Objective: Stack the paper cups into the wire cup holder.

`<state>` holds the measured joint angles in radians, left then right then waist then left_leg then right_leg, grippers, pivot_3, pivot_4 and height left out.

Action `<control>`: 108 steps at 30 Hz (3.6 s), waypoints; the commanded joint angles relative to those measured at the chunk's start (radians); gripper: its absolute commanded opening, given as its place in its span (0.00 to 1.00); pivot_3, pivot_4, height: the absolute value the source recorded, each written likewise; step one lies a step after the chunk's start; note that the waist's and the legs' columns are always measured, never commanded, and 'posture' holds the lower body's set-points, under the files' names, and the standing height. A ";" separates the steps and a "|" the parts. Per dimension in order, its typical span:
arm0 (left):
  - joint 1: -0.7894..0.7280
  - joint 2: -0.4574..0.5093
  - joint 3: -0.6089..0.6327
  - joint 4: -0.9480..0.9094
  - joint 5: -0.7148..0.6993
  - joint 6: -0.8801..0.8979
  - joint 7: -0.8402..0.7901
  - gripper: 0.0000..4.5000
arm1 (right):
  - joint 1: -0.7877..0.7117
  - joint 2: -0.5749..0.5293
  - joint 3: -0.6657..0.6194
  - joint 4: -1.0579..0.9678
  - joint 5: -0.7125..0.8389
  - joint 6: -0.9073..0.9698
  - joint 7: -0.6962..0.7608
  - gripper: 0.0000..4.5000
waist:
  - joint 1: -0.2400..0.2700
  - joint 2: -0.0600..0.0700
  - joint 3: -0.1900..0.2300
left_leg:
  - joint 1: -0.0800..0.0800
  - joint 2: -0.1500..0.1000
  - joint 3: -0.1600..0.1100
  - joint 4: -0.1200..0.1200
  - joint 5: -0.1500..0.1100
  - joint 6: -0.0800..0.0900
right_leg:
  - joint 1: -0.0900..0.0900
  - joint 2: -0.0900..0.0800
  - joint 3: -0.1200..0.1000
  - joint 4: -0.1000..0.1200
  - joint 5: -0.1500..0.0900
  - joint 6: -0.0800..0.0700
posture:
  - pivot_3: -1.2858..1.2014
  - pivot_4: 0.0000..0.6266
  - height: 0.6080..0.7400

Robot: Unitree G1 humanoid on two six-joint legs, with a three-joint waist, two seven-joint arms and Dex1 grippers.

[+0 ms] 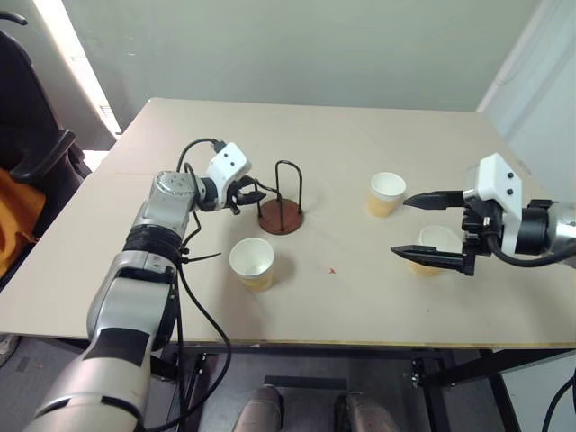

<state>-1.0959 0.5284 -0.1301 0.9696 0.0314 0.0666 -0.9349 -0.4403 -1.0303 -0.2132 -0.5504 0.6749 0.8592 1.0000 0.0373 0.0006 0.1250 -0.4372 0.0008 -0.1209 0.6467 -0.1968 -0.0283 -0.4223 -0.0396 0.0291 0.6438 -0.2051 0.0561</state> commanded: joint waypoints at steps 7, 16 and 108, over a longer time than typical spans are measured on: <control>-0.002 -0.003 0.059 -0.183 -0.135 0.078 -0.240 0.01 | 0.086 -0.112 -0.111 -0.014 0.071 -0.006 0.109 1.00 | 0.005 0.000 0.000 | -0.003 -0.004 0.002 0.002 0.000 0.000 | 0.000 -0.001 0.001 -0.002 -0.002 0.005 | 0.52 0.24 1.00; 0.089 -0.032 -0.038 -0.542 -0.208 0.292 -0.407 0.01 | 0.264 -0.217 -0.157 0.010 0.016 -0.077 0.240 1.00 | 0.014 0.000 0.000 | -0.010 -0.006 0.006 0.016 -0.006 0.002 | 0.000 -0.002 0.002 -0.001 -0.006 0.012 | 0.52 0.24 1.00; 0.427 0.494 0.148 -1.316 -0.601 0.689 -0.299 1.00 | -0.690 0.044 0.712 0.466 -0.284 -0.548 0.614 0.01 | -0.022 0.004 0.001 | 0.001 0.000 0.014 -0.001 -0.016 0.011 | -0.005 -0.013 -0.002 0.002 -0.013 -0.016 | 0.52 0.24 1.00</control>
<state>-0.6720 1.0048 -0.0197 -0.3164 -0.5593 0.7566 -1.2393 -1.1153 -0.9813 0.5008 -0.0727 0.3864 0.3314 1.6100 0.0156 0.0051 0.1265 -0.4357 0.0012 -0.1069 0.6461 -0.2127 -0.0172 -0.4269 -0.0528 0.0276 0.6459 -0.2182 0.0403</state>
